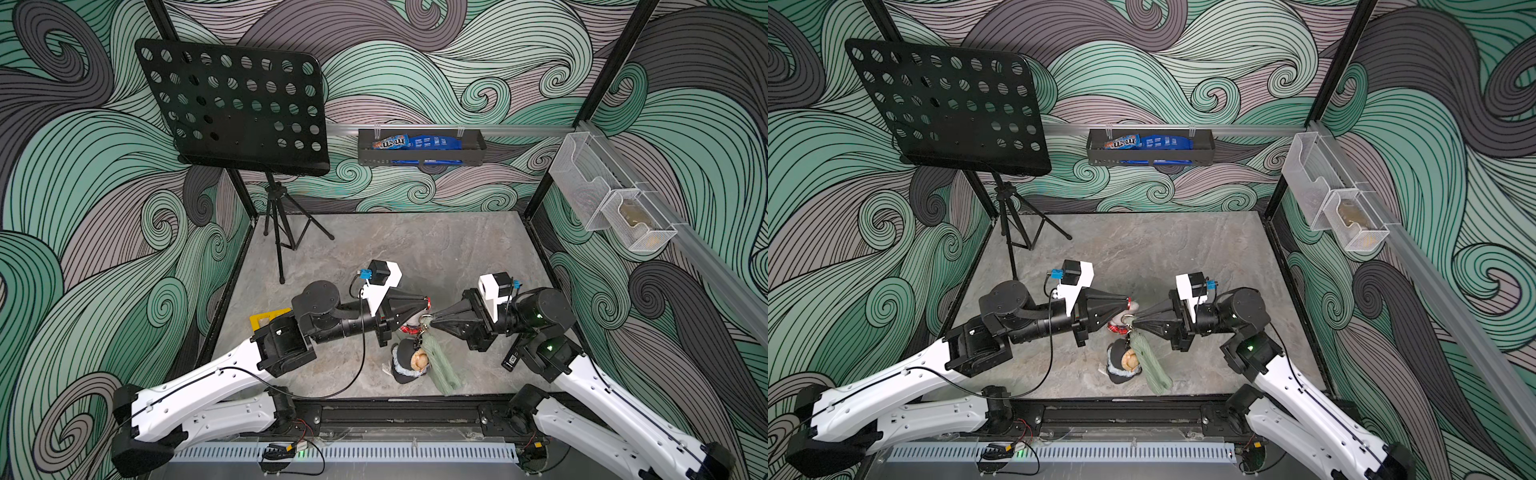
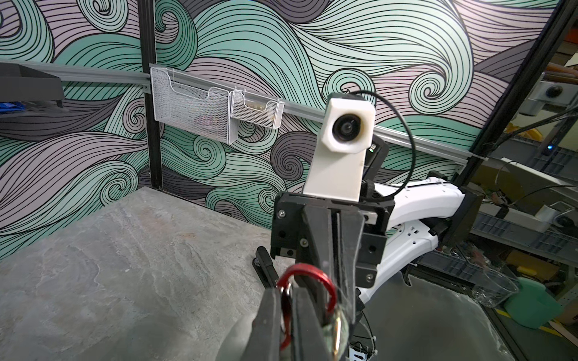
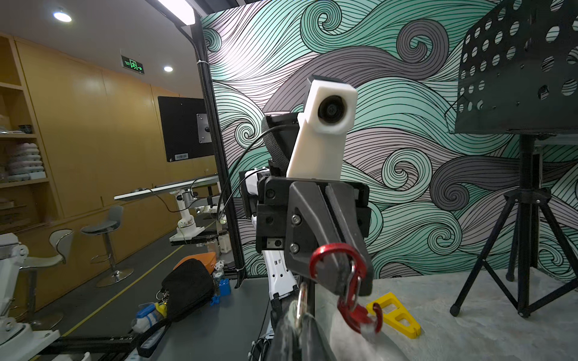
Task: Remove the decoration from the bag
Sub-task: Remove the decoration item from the bag, then place the decoration item at the center of the board.
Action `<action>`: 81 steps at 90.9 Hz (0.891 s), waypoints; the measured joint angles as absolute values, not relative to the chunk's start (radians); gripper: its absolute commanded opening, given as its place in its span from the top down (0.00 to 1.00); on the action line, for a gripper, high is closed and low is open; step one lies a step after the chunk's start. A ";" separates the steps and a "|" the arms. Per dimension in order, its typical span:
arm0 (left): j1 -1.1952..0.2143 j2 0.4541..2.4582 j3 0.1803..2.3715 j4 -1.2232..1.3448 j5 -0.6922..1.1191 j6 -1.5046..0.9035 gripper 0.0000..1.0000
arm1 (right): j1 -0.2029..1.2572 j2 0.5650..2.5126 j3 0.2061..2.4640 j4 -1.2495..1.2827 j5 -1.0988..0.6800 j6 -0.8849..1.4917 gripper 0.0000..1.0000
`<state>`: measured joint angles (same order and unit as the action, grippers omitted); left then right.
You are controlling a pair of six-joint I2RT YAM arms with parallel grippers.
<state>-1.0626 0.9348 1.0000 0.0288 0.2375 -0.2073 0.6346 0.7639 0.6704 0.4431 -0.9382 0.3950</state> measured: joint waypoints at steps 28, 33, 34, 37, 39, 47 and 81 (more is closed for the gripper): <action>-1.063 0.929 1.000 0.005 0.199 -0.194 0.91 | 0.633 0.749 0.670 0.401 -0.952 0.364 1.00; -1.063 0.922 1.000 -0.019 0.167 -0.176 0.90 | 0.629 0.741 0.670 0.384 -0.949 0.352 1.00; -1.063 0.920 1.000 -0.025 0.160 -0.174 0.90 | 0.628 0.739 0.670 0.381 -0.947 0.350 1.00; -1.063 0.912 1.000 -0.045 0.133 -0.160 0.90 | 0.622 0.735 0.670 0.371 -0.943 0.345 1.00; -1.063 0.908 1.000 -0.058 0.114 -0.151 0.90 | 0.617 0.731 0.670 0.363 -0.938 0.341 1.00; -1.063 0.889 1.000 -0.119 0.016 -0.114 0.89 | 0.593 0.719 0.672 0.338 -0.915 0.327 1.00; -0.949 0.934 0.930 -0.267 -0.389 -0.119 0.84 | 0.526 0.689 0.672 0.274 -0.848 0.297 1.00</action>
